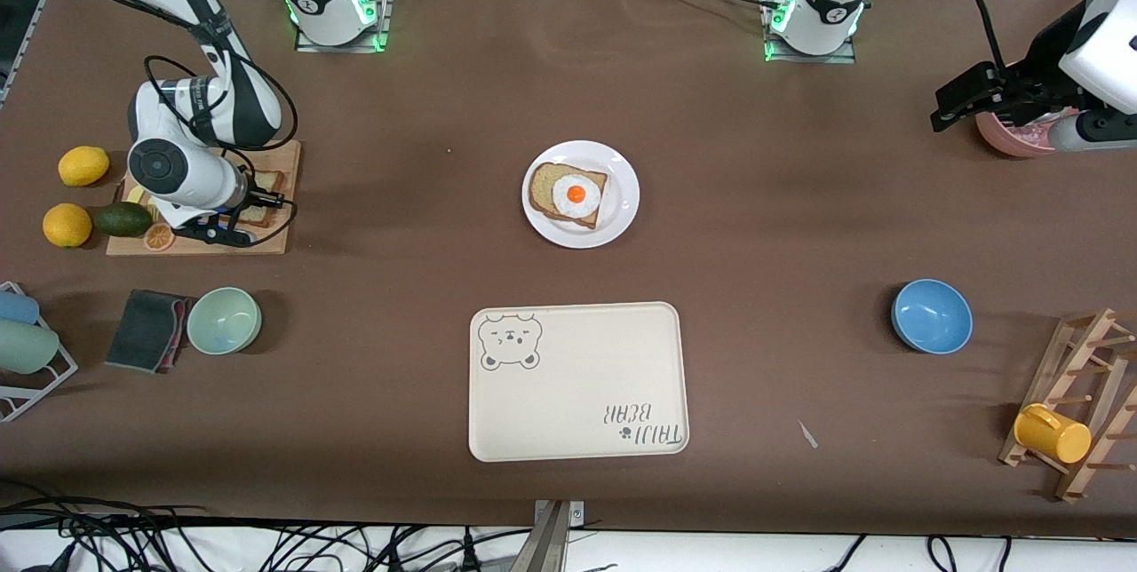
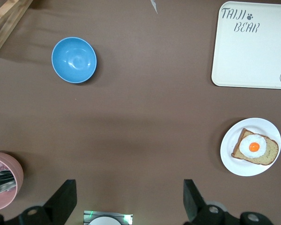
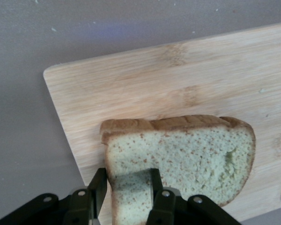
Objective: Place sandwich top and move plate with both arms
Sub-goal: 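Close the right gripper on the bread slice edge, then lift the bread slice and carry it over the white plate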
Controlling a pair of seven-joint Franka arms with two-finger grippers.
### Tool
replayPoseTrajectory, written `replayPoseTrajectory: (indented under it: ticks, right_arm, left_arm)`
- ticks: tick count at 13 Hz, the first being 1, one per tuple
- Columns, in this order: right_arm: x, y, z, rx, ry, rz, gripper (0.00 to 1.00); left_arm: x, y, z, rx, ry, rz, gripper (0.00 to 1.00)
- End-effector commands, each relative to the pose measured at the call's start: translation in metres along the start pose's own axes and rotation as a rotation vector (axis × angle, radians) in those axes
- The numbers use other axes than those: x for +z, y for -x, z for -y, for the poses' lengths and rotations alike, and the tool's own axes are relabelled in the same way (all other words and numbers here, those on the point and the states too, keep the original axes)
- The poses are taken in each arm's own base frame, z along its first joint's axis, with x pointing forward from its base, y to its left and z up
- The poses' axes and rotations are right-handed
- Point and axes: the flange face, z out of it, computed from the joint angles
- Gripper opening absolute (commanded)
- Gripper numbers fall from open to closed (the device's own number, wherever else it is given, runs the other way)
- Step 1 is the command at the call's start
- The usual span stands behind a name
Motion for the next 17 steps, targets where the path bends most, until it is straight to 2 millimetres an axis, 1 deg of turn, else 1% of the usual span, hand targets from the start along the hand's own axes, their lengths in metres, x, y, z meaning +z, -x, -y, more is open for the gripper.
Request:
replayPoseTrajectory:
  ticks: [1, 4, 6, 10, 12, 13, 14, 15, 16, 17]
  right_arm:
    - [0.003, 0.000, 0.002, 0.007, 0.018, 0.007, 0.46]
    - [0.006, 0.000, 0.002, 0.006, 0.017, 0.010, 0.46]
    - [0.008, -0.001, 0.003, 0.003, 0.018, 0.013, 0.44]
    - [0.013, 0.000, 0.004, -0.006, 0.020, 0.022, 0.43]
    - [0.015, 0.000, 0.004, -0.005, 0.020, 0.025, 0.34]
    - [0.021, 0.000, 0.005, -0.015, 0.024, 0.035, 0.30]
    - [0.022, 0.000, 0.005, -0.023, 0.033, 0.033, 0.19]
    - [0.019, 0.000, 0.005, -0.030, 0.035, 0.029, 0.02]
    - [0.010, -0.001, 0.005, -0.041, 0.038, 0.022, 0.00]
    - [-0.005, -0.001, 0.003, -0.063, 0.046, 0.021, 0.00]
  left_arm:
    - [-0.008, 0.003, -0.002, 0.003, 0.017, -0.003, 1.00]
    - [-0.008, 0.003, -0.002, 0.002, 0.016, -0.004, 1.00]
    - [-0.008, 0.003, -0.002, 0.003, 0.017, -0.003, 1.00]
    - [-0.008, 0.003, -0.002, 0.005, 0.019, -0.003, 1.00]
    - [-0.008, 0.003, -0.002, 0.003, 0.019, -0.003, 1.00]
    - [-0.008, 0.003, -0.002, 0.003, 0.019, -0.003, 1.00]
    - [-0.008, 0.003, -0.002, 0.003, 0.020, -0.003, 1.00]
    - [-0.008, 0.003, -0.002, 0.003, 0.019, -0.003, 1.00]
    - [-0.008, 0.003, -0.003, 0.005, 0.020, -0.003, 1.00]
    - [-0.008, 0.003, -0.002, 0.004, 0.020, -0.003, 1.00]
